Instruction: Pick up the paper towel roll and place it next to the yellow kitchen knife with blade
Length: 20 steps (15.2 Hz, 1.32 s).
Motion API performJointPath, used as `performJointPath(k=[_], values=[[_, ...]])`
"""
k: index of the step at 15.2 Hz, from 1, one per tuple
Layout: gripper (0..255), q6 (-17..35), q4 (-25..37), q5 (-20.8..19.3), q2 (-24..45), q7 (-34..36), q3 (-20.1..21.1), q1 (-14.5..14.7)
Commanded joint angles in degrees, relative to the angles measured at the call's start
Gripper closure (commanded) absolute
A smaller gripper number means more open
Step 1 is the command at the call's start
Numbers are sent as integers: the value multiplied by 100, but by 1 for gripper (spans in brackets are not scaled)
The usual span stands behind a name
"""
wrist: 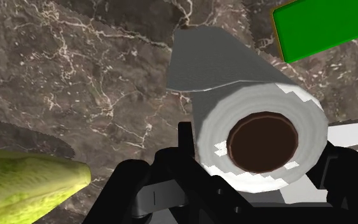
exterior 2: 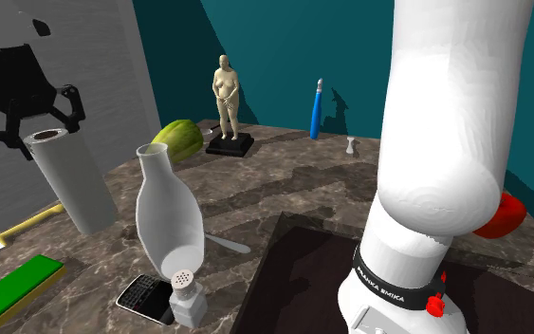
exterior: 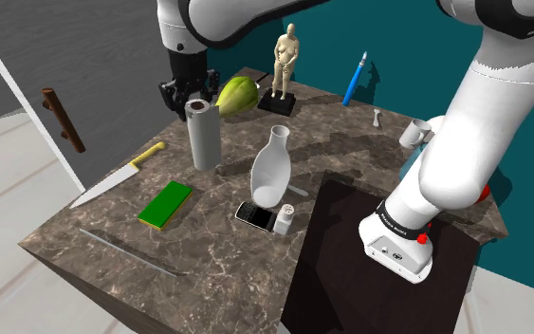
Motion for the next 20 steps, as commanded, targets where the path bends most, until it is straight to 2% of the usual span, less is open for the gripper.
performJointPath(k=[1, 5, 13, 14, 19, 20], values=[[255, 148, -124, -21, 25, 14, -10, -6], [255, 414, -306, -90, 123, 75, -26, 3], [255, 414, -306, -90, 123, 75, -26, 3], [0, 414, -306, -90, 123, 75, -26, 3], [0, 414, -306, -90, 123, 75, -26, 3], [0, 244, -196, -43, 54, 44, -11, 1]])
